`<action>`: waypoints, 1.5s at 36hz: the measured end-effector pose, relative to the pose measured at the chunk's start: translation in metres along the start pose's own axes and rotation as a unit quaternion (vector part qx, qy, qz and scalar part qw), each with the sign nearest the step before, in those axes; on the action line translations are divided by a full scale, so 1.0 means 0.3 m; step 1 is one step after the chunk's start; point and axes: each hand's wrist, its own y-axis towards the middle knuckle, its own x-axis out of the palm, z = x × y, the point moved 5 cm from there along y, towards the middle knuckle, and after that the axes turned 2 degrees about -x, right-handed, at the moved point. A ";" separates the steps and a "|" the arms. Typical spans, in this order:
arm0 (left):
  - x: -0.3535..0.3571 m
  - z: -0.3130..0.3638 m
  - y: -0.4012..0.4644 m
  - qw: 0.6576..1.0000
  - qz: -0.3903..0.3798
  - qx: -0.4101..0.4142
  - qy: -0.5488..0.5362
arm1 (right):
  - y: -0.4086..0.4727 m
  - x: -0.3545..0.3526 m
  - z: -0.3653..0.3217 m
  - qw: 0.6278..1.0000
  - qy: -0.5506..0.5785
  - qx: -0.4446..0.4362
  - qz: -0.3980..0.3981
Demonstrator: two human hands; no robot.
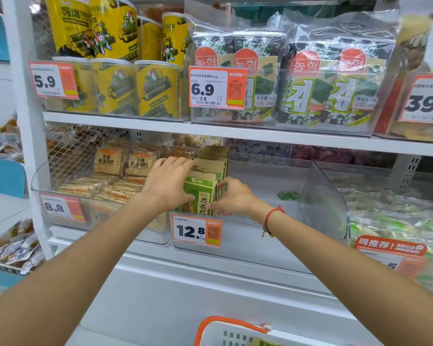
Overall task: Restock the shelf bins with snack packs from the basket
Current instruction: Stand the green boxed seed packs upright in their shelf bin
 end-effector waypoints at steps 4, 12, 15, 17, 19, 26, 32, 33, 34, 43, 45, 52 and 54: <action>-0.034 0.006 -0.027 1.000 0.018 -0.002 -0.011 | -0.038 -0.030 -0.012 0.999 -0.041 -0.026 0.018; -0.148 0.102 -0.179 0.993 0.064 -0.010 -0.100 | -0.270 -0.113 -0.006 0.979 -0.109 -0.140 0.098; -0.155 0.176 -0.269 0.993 0.010 0.004 -0.117 | -0.403 -0.103 0.043 0.968 -0.155 -0.184 0.077; -0.123 0.226 -0.323 0.993 -0.039 0.025 -0.106 | -0.482 -0.072 0.109 0.959 -0.213 -0.184 0.028; -0.066 0.285 -0.377 0.989 -0.098 0.057 -0.091 | -0.550 -0.033 0.193 0.948 -0.268 -0.169 -0.028; 0.259 0.484 -0.563 0.941 -0.316 0.096 -0.074 | -0.694 0.156 0.560 0.932 -0.313 -0.038 -0.177; 0.556 0.578 -0.778 0.893 -0.443 0.029 -0.069 | -0.782 0.346 0.787 0.931 -0.274 0.049 -0.236; 0.591 0.580 -0.822 0.893 -0.446 0.008 -0.059 | -0.799 0.385 0.813 0.935 -0.251 0.064 -0.241; 0.617 0.577 -0.861 0.896 -0.442 -0.010 -0.047 | -0.815 0.422 0.832 0.943 -0.222 0.077 -0.235; 0.773 0.518 -1.011 0.911 -0.401 -0.042 0.083 | -0.862 0.645 0.870 0.964 -0.226 0.136 -0.039; 0.803 0.507 -0.999 0.901 -0.423 -0.015 0.090 | -0.849 0.649 0.872 0.967 -0.204 0.152 -0.022; 0.814 0.515 -0.900 0.881 -0.421 0.118 0.180 | -0.801 0.608 0.886 0.955 -0.141 0.216 -0.144; 0.811 0.525 -0.869 0.886 -0.412 0.135 0.166 | -0.797 0.561 0.895 0.951 -0.115 0.227 -0.177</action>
